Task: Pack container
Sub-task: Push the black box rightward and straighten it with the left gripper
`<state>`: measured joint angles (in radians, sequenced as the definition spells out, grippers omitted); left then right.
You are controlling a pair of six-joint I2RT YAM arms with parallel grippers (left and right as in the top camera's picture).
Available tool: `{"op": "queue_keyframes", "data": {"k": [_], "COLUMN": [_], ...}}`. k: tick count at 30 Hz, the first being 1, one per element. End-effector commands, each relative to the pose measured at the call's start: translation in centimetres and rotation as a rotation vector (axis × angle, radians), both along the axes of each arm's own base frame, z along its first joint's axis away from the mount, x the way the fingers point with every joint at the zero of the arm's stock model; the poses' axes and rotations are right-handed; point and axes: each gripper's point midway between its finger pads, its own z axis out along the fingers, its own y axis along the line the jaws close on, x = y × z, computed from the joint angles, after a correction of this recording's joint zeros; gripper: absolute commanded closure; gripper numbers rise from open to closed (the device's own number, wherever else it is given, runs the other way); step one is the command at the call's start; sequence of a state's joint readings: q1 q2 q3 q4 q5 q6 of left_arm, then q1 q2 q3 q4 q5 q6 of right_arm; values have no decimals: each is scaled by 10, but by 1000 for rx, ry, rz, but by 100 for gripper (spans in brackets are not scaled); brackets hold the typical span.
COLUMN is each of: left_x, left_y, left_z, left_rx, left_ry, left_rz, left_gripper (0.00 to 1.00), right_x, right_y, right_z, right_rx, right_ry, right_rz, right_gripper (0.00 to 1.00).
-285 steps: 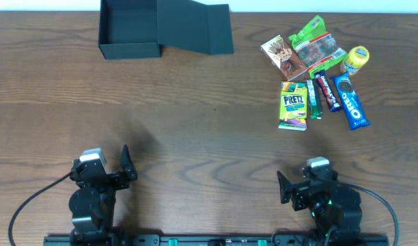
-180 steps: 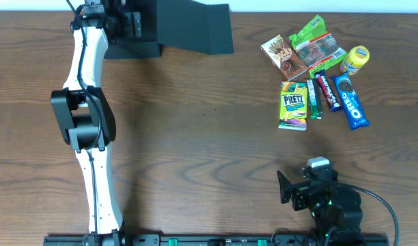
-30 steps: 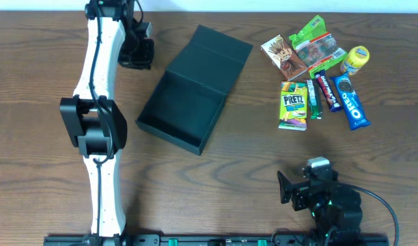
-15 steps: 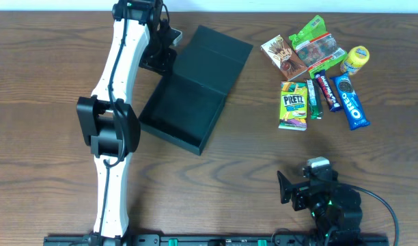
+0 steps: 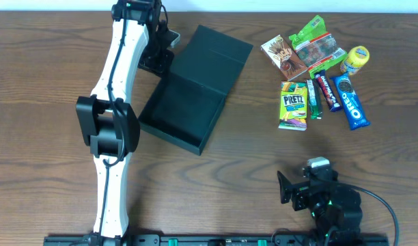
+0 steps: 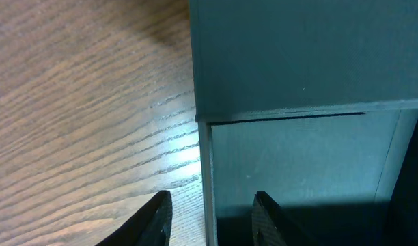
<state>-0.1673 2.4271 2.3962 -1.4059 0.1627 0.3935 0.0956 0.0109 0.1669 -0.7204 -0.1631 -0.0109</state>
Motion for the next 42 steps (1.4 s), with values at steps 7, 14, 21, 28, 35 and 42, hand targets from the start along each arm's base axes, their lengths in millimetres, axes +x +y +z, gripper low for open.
{"op": "queue_keyframes", "data": {"k": [7, 14, 21, 28, 35, 42], "left_x": [-10, -3, -5, -10, -12, -16], "left_y": [7, 11, 12, 13, 13, 13], "left_z": [-33, -33, -33, -33, -33, -32], "left_rx": [28, 22, 23, 29, 33, 37], "left_ry": [66, 56, 73, 114, 136, 151], "left_rz": [33, 156, 262, 480, 612, 646], "left_gripper": [72, 89, 94, 94, 94, 94], "right_x": [0, 0, 0, 0, 0, 0], "right_y": [1, 1, 1, 1, 1, 1], "right_z": [-1, -1, -1, -1, -1, -1], "right_rx": [7, 7, 7, 7, 7, 7], "right_ry": [1, 1, 1, 1, 1, 1], "right_rz": [1, 1, 1, 1, 1, 1], "right_gripper": [1, 1, 1, 1, 1, 1]}}
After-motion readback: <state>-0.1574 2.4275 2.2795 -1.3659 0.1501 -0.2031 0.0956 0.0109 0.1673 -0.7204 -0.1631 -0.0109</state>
